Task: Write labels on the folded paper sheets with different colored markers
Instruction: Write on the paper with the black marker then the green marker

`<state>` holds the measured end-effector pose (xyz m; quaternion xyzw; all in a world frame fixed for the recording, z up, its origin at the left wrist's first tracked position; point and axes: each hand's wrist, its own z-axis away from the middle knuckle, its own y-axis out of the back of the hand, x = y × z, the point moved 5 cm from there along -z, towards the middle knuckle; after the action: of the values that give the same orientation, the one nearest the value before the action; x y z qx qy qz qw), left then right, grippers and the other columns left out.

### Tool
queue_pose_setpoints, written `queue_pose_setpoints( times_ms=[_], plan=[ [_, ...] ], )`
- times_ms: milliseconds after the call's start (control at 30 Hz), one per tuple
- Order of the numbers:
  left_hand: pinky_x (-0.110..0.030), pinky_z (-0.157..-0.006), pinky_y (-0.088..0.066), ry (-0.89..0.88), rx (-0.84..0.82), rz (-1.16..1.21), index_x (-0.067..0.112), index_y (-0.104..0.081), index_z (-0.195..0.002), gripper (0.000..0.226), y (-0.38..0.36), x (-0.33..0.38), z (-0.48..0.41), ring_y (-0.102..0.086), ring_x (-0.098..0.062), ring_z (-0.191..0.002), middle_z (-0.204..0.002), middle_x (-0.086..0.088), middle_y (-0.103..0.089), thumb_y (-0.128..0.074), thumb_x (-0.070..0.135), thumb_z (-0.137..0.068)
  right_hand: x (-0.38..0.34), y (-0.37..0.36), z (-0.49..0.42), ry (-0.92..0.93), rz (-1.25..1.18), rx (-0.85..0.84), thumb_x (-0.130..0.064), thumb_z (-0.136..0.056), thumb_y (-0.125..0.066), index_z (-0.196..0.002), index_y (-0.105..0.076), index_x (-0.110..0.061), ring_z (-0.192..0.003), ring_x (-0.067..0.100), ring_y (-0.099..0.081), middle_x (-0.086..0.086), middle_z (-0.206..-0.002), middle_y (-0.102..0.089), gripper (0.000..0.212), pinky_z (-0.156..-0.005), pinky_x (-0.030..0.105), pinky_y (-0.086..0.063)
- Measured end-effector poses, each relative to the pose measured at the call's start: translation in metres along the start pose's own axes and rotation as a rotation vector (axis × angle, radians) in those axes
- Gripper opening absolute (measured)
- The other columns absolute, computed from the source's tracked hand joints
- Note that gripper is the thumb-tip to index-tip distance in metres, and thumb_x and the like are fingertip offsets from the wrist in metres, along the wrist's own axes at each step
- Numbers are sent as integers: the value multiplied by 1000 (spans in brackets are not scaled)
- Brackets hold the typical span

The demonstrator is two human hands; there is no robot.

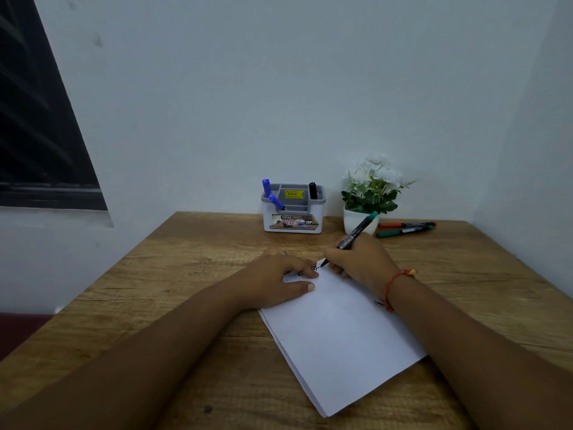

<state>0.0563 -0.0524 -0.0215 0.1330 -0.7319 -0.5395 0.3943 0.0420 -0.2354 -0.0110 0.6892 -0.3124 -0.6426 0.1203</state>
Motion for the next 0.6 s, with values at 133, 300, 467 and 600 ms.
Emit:
queue_pose_setpoints(
  times_ms=[133,300,467,600],
  plan=[
    [-36,-109,-34,12,-11,-3,40,-60,-125,35,0,0,0,-42,-11,-128,-142,18,-50,-59,47,-91,4,1,-2,-36,-77,27,-21,-84,-67,-69,-76,-7,-53,12,-64,5,-65,-75,22,-64,34,-59],
    [-28,-106,-32,5,2,11,38,-61,-125,34,1,2,2,-41,-4,-124,-141,19,-51,-59,45,-92,4,-1,-2,-24,-47,6,-23,-83,-68,-71,-76,-6,-55,12,-65,6,-67,-76,22,-64,34,-59],
    [-26,-105,-32,-8,11,21,36,-62,-125,34,2,4,3,-44,-5,-126,-141,17,-52,-61,42,-92,1,-1,0,-29,-163,-49,-15,-83,-69,-77,-72,-6,-60,14,-61,10,-66,-70,12,-60,29,-53],
    [-25,-106,-32,-12,9,27,33,-63,-125,34,3,5,3,-44,-2,-124,-142,16,-52,-61,41,-91,-1,0,1,-13,-126,-67,-15,-80,-69,-77,-73,-6,-58,13,-61,9,-66,-71,10,-61,31,-54]
  ],
)
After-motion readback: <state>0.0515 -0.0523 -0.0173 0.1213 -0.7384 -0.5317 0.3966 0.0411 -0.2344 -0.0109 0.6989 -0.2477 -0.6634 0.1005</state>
